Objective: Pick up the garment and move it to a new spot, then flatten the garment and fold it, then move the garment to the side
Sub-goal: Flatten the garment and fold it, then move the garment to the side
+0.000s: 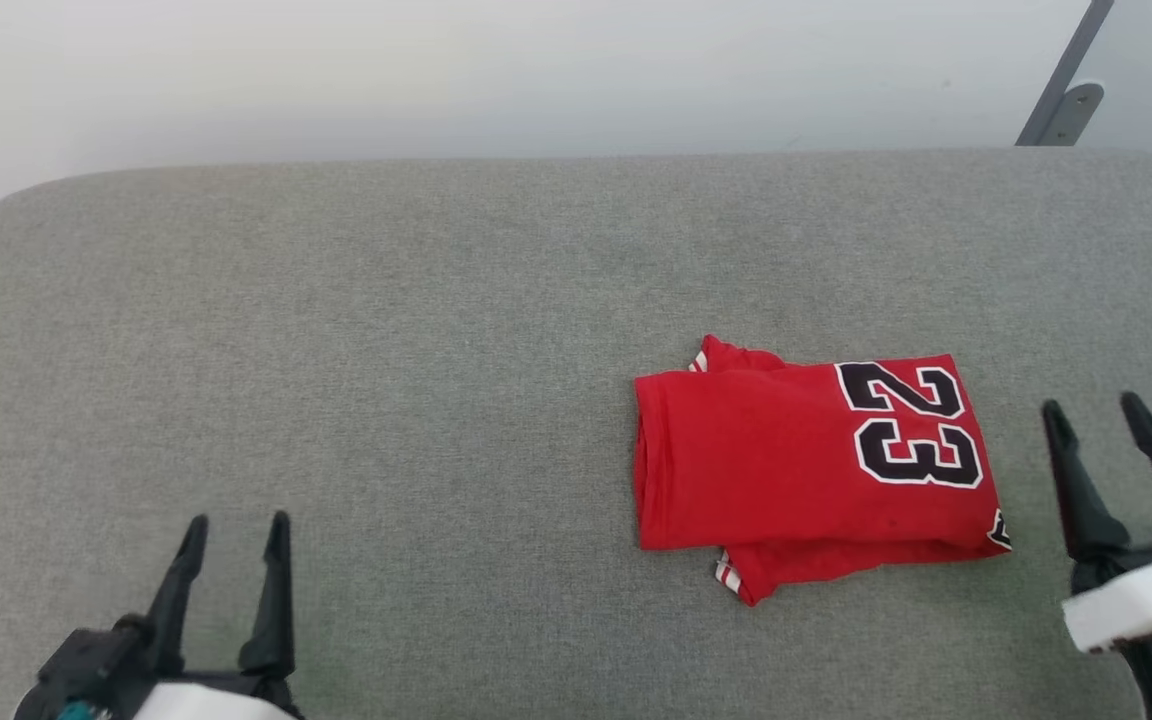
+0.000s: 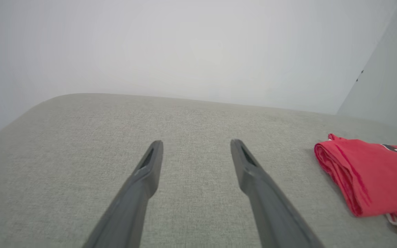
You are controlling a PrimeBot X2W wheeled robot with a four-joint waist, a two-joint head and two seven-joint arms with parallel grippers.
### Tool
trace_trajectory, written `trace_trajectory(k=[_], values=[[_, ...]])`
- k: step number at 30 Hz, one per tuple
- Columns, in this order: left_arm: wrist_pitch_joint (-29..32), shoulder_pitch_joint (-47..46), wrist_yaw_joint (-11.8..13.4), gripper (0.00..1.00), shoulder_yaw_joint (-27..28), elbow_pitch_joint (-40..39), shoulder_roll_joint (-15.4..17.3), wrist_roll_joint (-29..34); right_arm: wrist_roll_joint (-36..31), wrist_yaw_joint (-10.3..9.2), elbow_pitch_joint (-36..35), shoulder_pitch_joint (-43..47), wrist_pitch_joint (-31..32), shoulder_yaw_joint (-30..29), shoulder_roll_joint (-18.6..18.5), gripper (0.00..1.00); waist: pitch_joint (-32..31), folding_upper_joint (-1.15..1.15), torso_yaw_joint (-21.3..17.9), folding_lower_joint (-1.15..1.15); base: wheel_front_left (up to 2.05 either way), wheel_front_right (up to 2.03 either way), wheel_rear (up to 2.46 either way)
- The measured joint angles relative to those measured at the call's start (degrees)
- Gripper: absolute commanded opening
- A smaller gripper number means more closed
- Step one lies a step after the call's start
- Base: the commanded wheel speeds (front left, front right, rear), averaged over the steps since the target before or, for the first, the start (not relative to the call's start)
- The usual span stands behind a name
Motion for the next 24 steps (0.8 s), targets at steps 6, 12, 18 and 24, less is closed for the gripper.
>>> trace_trajectory(k=[6, 12, 18, 24], values=[[0.0, 3.65, 0.0, 1.0, 2.4, -3.86, -0.8, 0.88, -1.79, 0.0, -6.43, 5.59, 2.38, -4.78, 0.86, 1.0, 0.5, 0.0, 0.53, 0.0, 0.0, 0.0, 0.0], [0.0, 5.45, 0.0, 1.0, 3.41, -6.19, -1.49, 1.53, -3.38, 0.0, -10.72, 8.63, 4.45, -7.65, 2.56, 1.0, 0.95, 0.0, 1.02, 0.0, 0.0, 0.0, 0.0], [0.0, 5.46, 0.0, 1.0, 3.19, -6.46, -1.47, 2.33, -4.21, 0.0, -13.01, 9.8, 6.48, -8.16, 4.01, 1.0, 1.45, 0.0, 1.18, 0.0, 0.0, 0.0, 0.0], [0.01, 5.15, 0.0, 1.0, 2.71, -6.5, -1.66, 2.46, -4.47, 0.0, -13.96, 10.01, 7.84, -8.2, 3.82, 1.0, 2.16, 0.0, 1.25, 0.0, 0.0, 0.0, 0.0]])
